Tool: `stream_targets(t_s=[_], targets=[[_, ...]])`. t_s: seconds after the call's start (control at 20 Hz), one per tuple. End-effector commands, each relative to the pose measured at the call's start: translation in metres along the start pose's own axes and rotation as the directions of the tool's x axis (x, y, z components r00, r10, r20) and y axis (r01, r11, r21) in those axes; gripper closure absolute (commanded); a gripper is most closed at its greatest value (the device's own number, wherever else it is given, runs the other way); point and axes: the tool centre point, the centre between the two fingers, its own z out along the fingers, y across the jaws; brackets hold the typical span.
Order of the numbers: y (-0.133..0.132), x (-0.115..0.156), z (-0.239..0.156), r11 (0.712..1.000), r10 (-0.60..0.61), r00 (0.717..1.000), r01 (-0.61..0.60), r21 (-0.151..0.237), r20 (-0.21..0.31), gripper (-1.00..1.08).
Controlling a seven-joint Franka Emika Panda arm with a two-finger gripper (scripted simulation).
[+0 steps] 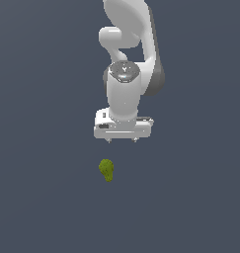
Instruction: Pick up the object and move it to a goal position.
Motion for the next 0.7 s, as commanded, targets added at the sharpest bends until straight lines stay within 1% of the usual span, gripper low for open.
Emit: stream_targets(t_s=[0.0,0.35,0.65], targets=[[0.009,0.01,0.01,1.0,0.017,1.0,-0.017,0.001,0.003,-0.92],[0.041,0.039,0.046,0.997,0.073,0.997,-0.073,0.004,0.013,-0.92],[0.061,0.054,0.07,0.994,0.106,0.994,-0.106,0.003,0.018,-0.92]])
